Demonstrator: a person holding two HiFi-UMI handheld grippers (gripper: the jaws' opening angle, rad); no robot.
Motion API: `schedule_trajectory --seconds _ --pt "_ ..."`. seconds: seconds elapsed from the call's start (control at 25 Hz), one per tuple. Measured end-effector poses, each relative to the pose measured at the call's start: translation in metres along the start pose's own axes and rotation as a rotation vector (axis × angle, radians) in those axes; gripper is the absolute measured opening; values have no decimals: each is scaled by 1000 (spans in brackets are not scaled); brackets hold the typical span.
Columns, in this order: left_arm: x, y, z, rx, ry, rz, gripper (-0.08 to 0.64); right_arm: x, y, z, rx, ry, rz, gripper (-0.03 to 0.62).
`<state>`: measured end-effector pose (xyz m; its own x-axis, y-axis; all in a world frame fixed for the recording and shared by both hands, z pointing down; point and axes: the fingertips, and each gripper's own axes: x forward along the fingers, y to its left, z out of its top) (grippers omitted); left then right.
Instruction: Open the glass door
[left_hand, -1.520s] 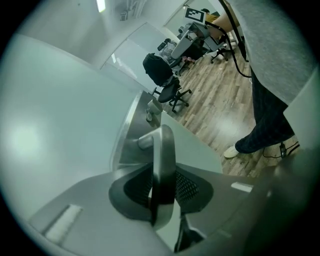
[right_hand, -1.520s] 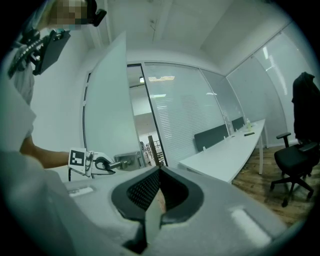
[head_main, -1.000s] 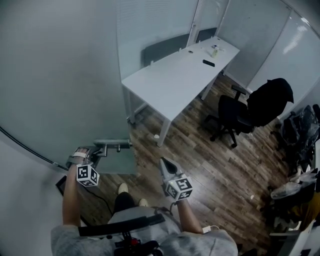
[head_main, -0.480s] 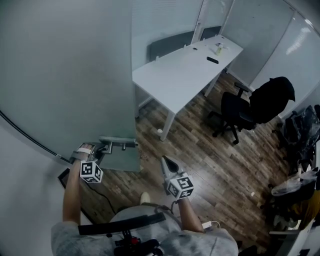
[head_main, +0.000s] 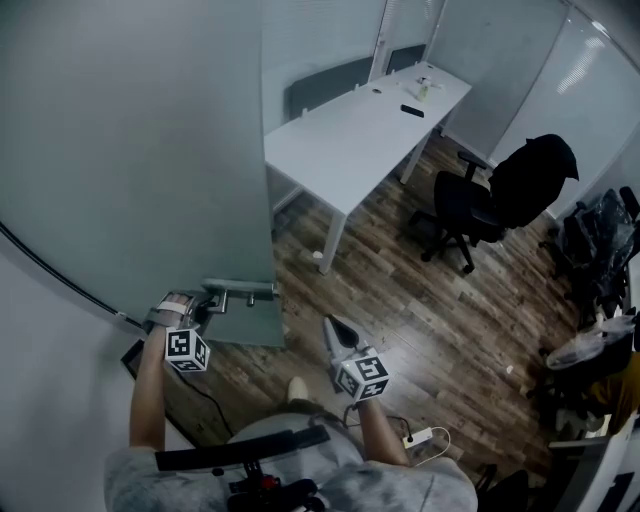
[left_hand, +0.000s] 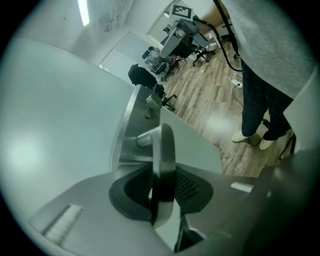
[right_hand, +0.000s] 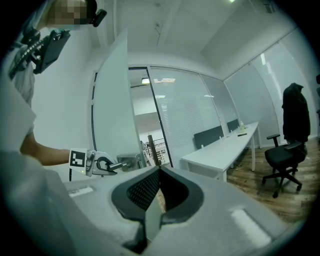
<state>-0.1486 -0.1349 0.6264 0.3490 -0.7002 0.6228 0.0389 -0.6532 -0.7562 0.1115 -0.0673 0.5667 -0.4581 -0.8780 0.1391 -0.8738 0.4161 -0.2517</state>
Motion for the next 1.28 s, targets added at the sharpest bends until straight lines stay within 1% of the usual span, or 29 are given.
schedule_trajectory --seconds 0.36,0.52,0.8,1.28 --pt "-28 -25 4 33 -8 1 87 -28 20 -15 8 -6 -31 2" --pt "-42 -31 8 51 -3 21 86 -41 29 -20 12 0 -34 2" --pt "-62 -52 5 58 3 43 87 -48 58 -34 4 13 1 2" --pt "-94 -76 3 67 30 46 88 -62 80 -35 4 -7 24 2"
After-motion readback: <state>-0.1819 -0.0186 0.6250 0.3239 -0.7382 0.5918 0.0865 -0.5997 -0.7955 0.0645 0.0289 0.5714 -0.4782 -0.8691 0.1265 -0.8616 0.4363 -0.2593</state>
